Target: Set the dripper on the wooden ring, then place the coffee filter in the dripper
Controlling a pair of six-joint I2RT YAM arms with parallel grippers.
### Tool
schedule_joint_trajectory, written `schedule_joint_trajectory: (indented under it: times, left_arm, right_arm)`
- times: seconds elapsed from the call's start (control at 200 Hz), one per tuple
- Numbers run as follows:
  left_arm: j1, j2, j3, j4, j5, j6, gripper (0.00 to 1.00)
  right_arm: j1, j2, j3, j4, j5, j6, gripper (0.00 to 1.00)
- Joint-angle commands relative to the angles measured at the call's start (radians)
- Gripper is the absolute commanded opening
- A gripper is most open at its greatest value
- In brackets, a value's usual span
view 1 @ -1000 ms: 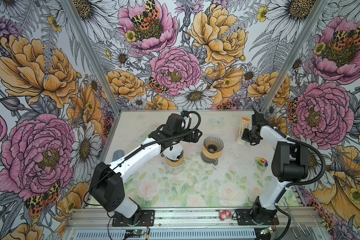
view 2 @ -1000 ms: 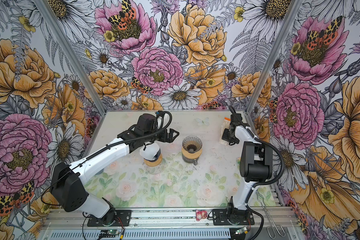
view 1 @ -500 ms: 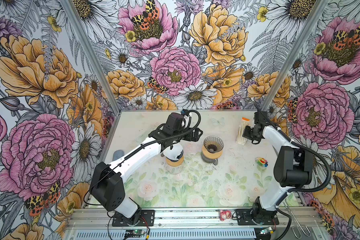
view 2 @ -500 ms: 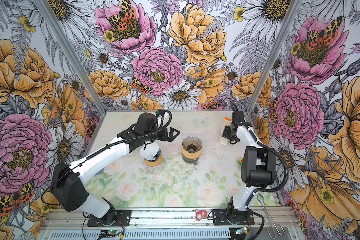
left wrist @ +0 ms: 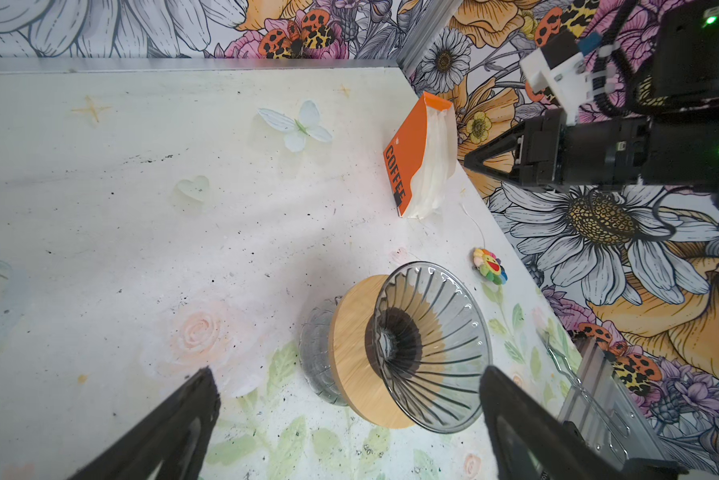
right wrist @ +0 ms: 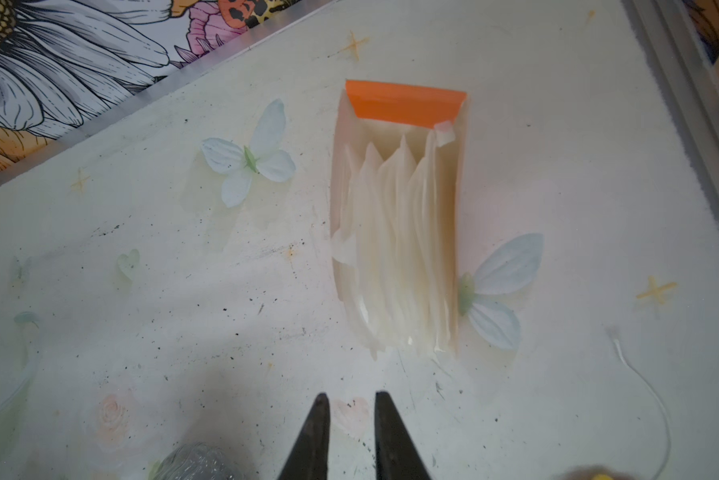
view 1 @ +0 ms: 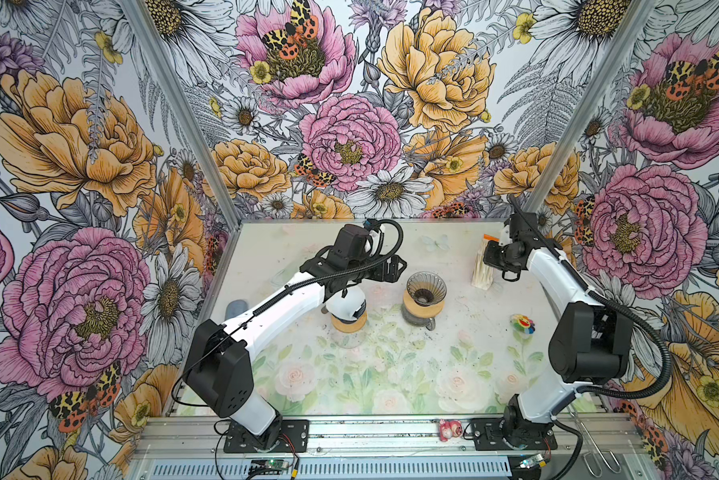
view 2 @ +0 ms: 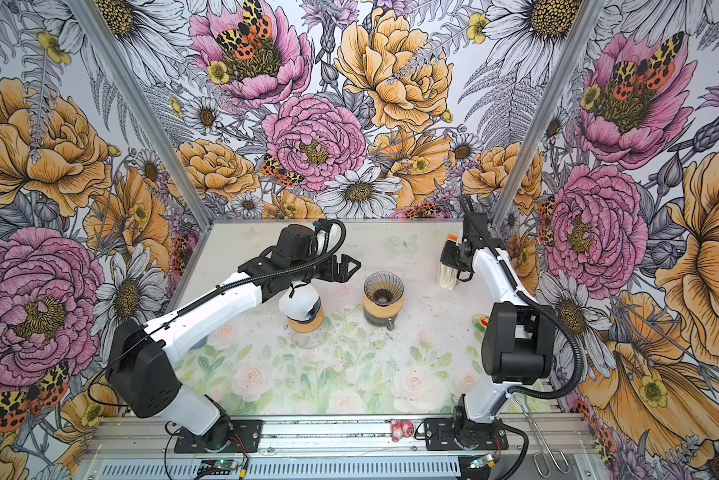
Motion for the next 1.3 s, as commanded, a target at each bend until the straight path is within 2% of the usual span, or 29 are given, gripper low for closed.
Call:
schedule_joint_trajectory:
  times: [0.0, 0.35, 0.575, 0.826, 0.926, 1.046, 1.291]
  left_arm:
    - [0.006, 0.014, 0.037, 0.01, 0.021, -0.001, 0.99]
    - [0.008, 0.017, 0.044, -0.004, 0.018, 0.004, 0.99]
    - [0.01, 0.028, 0.053, -0.004, 0.024, 0.008, 0.99]
    - [0.013, 0.05, 0.072, -0.013, 0.034, 0.01, 0.99]
    - [0.013, 0.056, 0.077, -0.015, 0.035, 0.008, 0.99]
    - [0.015, 0.059, 0.081, -0.016, 0.034, 0.009, 0.99]
    - [0.015, 0.065, 0.085, -0.02, 0.039, 0.008, 0.99]
  right_arm:
    - [0.019, 0.031, 0.059, -0.014, -0.001, -0.022, 0.24]
    - [0.042, 0.112, 0.113, -0.036, 0.11, -0.002, 0.25]
    - [0.042, 0.17, 0.148, -0.035, 0.114, -0.007, 0.31]
    - [0.05, 0.231, 0.21, -0.036, 0.139, -0.011, 0.31]
    - [0.055, 0.243, 0.224, -0.037, 0.154, -0.009, 0.3]
    - [0.059, 0.243, 0.22, -0.036, 0.186, -0.003, 0.21]
    - [0.059, 0.234, 0.21, -0.039, 0.199, -0.002, 0.11]
